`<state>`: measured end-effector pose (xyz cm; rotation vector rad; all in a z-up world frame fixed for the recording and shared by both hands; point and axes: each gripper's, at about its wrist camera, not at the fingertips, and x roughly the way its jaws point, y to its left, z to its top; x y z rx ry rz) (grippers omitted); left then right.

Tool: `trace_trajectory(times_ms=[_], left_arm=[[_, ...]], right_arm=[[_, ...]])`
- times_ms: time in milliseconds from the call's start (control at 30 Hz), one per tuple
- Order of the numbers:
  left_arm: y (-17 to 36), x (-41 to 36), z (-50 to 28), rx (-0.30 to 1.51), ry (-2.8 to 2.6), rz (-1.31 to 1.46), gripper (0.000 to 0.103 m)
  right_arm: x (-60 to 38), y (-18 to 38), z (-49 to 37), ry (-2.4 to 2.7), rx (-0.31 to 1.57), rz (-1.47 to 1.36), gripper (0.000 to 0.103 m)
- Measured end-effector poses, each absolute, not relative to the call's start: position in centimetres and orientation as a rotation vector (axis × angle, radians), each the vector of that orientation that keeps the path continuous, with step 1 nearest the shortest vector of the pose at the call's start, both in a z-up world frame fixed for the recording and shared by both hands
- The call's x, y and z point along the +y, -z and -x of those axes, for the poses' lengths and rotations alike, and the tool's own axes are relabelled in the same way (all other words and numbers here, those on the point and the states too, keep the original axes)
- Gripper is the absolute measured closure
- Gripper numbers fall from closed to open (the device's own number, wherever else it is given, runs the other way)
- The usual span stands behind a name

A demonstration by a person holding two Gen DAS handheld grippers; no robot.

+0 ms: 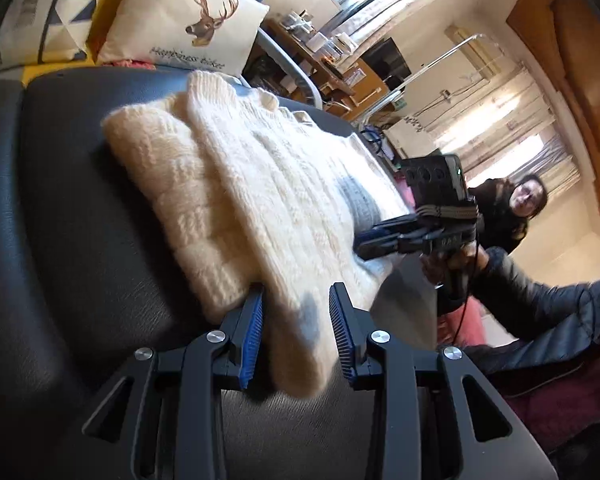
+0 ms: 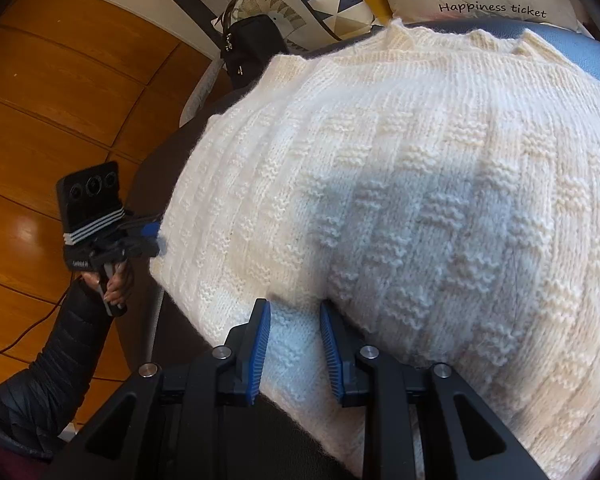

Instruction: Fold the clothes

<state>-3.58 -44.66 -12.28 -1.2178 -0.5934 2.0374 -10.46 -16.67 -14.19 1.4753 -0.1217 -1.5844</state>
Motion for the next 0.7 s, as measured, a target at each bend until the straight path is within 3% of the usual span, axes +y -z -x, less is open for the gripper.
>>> trace_trajectory(times_ms=[367,467,700], left_arm=[[12.9,-41.1,2.8,-0.499,-1.887,1.32,0.069],[13.7,-41.5,2.7,-0.511,-1.957,1.353,0.096],[11.3,-41.0,-1.4,-0.467,-2.011,1.288,0.099]], right_arm=[[-15.7,14.2,10.9,1.561,-0.123,-1.465,0.078],[-15.8,13.9,10.6,1.581,-0.092,-1.454,0.078],[-16.2,12.5,9.4,1.612,-0.014,-1.403,0.078]])
